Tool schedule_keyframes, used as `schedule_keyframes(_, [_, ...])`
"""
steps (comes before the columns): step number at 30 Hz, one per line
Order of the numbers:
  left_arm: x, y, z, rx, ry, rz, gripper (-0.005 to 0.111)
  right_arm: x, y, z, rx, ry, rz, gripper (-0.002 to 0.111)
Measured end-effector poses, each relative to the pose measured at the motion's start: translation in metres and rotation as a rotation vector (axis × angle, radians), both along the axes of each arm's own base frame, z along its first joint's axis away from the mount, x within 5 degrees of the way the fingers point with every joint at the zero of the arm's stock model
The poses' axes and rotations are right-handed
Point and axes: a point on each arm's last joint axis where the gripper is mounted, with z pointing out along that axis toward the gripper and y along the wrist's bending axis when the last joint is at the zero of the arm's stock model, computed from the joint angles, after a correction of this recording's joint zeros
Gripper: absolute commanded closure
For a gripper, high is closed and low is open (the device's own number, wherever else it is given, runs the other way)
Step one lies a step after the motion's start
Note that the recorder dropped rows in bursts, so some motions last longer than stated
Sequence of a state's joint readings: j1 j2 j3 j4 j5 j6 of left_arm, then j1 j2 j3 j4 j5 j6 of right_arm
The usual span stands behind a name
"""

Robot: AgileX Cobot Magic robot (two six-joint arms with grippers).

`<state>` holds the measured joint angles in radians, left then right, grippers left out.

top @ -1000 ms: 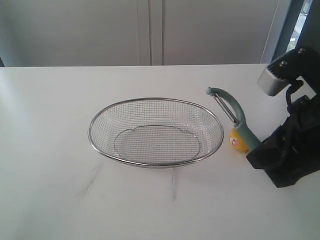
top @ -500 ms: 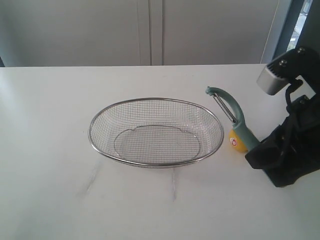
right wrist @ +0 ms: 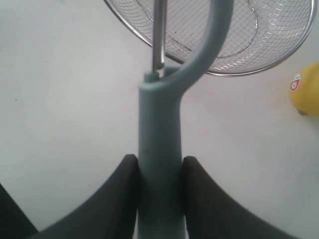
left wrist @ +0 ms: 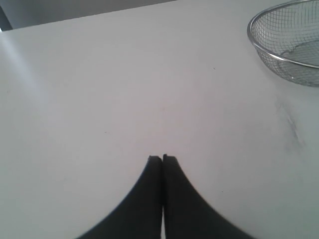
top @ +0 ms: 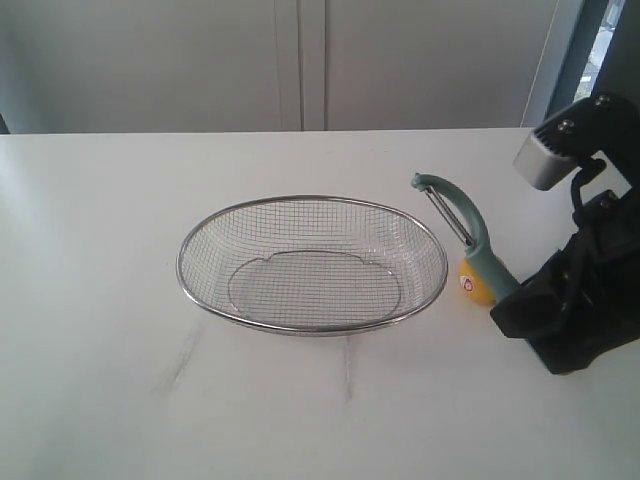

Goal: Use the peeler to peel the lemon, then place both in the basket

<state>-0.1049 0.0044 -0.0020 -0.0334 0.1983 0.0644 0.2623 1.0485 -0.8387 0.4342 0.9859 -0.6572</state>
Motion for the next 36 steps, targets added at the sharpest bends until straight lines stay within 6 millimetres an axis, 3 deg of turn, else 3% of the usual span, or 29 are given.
schedule_keyframes(14, [0.000, 0.000, 0.000, 0.091, -0.016, -0.031, 0.107, 0.000, 0.000, 0.000, 0.000, 0.000, 0.000, 0.108])
schedule_keyframes(28, [0.005, 0.002, 0.026, 0.063, -0.306, 0.013, 0.107, 0.000, 0.000, 0.000, 0.000, 0.000, 0.000, 0.108])
schedule_keyframes(36, [0.005, 0.002, 0.029, 0.060, -0.336, 0.018, 0.107, 0.000, 0.000, 0.000, 0.000, 0.000, 0.000, 0.108])
